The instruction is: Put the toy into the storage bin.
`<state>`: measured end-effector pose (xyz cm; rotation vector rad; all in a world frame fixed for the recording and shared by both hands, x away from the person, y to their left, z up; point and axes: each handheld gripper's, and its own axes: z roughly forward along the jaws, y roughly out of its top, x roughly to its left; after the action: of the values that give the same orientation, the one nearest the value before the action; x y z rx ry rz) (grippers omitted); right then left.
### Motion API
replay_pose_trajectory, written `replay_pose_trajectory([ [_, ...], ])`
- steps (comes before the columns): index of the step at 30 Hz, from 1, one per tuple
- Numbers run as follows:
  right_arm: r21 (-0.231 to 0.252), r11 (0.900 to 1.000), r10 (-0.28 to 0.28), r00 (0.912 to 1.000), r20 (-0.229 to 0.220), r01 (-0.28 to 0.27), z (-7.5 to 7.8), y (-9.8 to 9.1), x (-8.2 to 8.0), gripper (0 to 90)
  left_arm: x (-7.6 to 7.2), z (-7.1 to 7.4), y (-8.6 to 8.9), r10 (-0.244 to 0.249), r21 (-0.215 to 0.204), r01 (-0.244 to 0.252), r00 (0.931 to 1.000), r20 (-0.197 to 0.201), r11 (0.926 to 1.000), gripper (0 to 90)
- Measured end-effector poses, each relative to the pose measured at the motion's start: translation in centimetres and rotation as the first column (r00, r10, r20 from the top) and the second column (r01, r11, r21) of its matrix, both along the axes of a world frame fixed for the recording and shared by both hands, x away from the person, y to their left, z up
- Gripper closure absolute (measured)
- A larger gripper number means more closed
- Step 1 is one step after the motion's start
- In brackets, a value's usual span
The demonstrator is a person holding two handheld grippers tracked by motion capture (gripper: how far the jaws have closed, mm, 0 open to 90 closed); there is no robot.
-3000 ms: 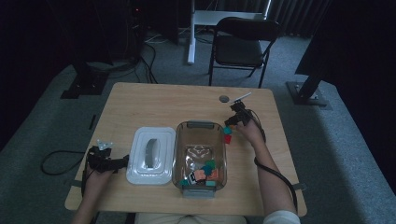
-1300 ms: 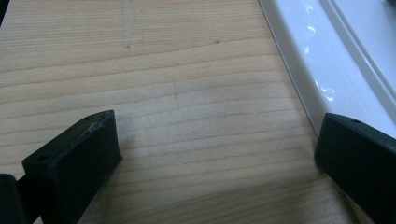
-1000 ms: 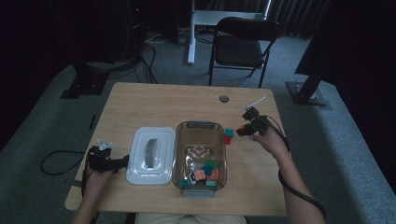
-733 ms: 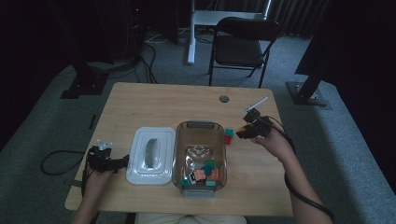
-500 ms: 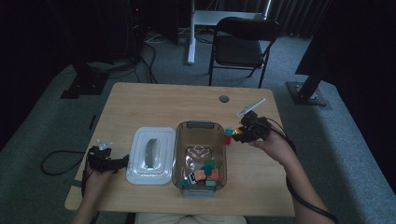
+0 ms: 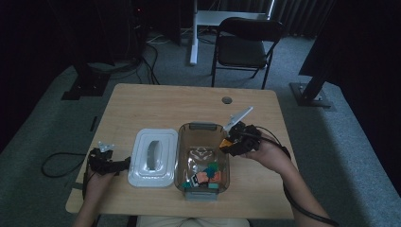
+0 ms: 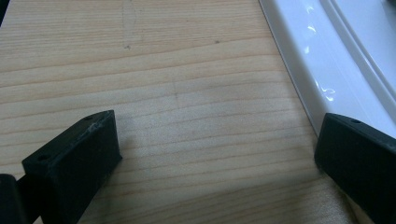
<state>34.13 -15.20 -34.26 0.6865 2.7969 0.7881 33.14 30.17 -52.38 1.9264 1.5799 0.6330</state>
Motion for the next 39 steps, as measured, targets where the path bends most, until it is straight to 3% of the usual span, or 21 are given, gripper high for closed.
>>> replay_pose_trajectory([
  [12,-0.002,0.9922,0.124,0.9922,-0.008,-0.124,-0.2,3.2,-1.8,58.8,0.0,0.0,0.0,0.000,0.000,0.000,1.0000,0.002,1.0000,0.5],
  [18,-0.010,0.9808,0.194,0.9806,-0.027,-0.195,-1.0,5.0,-2.8,58.8,0.0,0.0,0.0,0.000,0.000,0.000,1.0000,0.002,1.0000,0.5],
  [24,-0.033,0.9653,0.256,0.9643,-0.067,-0.259,-2.8,7.1,-3.5,58.8,0.0,0.0,0.0,0.000,0.000,0.000,1.0000,0.002,1.0000,0.5],
  [35,-0.062,0.9482,0.301,0.9437,-0.138,-0.311,-5.2,9.2,-3.6,58.7,0.0,0.0,0.0,0.000,0.000,0.000,1.0000,0.002,1.0000,0.5],
  [39,-0.086,0.9458,0.298,0.9425,-0.151,-0.313,-6.0,9.6,-3.5,58.7,0.0,0.0,0.0,0.000,0.000,0.000,1.0000,0.002,1.0000,0.5],
])
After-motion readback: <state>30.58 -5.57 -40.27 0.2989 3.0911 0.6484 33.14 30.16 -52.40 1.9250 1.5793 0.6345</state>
